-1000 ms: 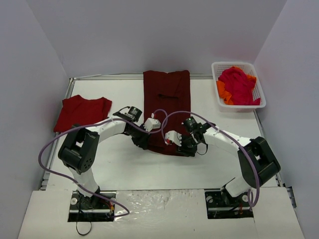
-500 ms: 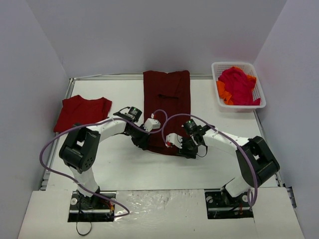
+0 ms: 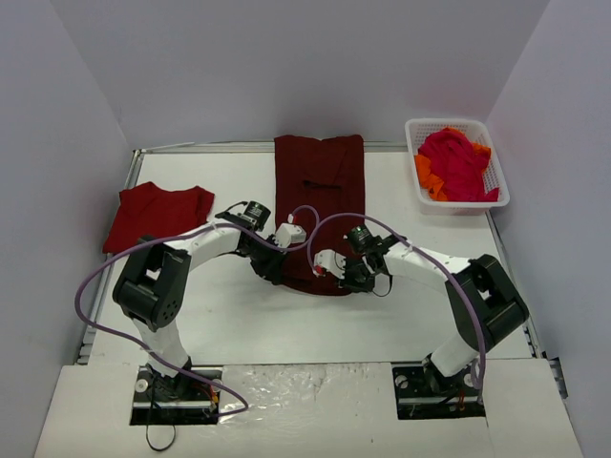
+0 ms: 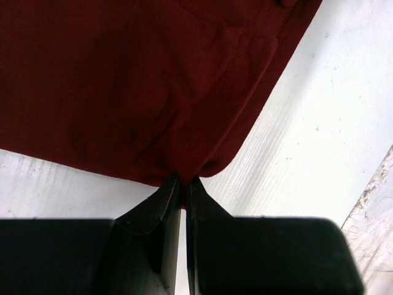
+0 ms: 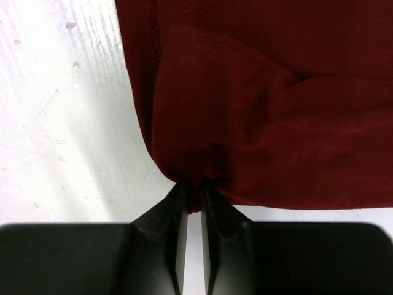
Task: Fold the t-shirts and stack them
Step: Grab the bottom of the folded rectangular tshirt with both arms
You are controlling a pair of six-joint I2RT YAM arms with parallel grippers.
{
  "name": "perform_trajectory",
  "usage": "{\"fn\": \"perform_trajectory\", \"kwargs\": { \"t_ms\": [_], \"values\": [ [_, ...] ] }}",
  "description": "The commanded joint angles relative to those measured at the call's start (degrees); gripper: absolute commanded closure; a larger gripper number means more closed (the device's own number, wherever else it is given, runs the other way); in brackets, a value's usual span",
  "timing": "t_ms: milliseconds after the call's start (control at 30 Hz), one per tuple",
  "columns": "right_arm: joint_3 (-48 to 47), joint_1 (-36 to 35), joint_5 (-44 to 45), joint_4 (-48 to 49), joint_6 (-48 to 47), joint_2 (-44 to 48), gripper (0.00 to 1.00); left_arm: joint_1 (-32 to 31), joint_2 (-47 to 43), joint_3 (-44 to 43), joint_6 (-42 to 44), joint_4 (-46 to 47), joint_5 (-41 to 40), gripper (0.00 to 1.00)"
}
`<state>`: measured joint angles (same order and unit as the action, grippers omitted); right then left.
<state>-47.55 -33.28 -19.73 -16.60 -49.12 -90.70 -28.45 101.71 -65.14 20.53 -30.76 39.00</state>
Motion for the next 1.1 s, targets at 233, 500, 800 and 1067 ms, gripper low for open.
{"fn": "perform_trajectory", "kwargs": {
  "t_ms": [233, 500, 800, 1067],
  "values": [
    [-1.6, -0.7, 1.4, -4.2, 2.1, -2.1, 1.0, -0.3, -2.7, -3.9, 2.4, -3.5, 0.6, 0.98],
    [-6.2, -0.4, -3.1, -15.0, -1.0, 1.6, 1.0, -0.3, -7.7, 0.0, 3.6, -2.6, 1.4, 0.98],
    [-8.0, -0.2, -8.7, -20.8, -2.1, 4.8, 1.0, -0.3, -13.9, 5.6, 4.3, 0.6, 5.9, 0.98],
    [-6.9, 0.1, -9.9, -23.2, -2.6, 7.2, 1.0, -0.4, -15.8, 7.2, 7.1, -2.8, 7.2, 0.98]
  ]
}}
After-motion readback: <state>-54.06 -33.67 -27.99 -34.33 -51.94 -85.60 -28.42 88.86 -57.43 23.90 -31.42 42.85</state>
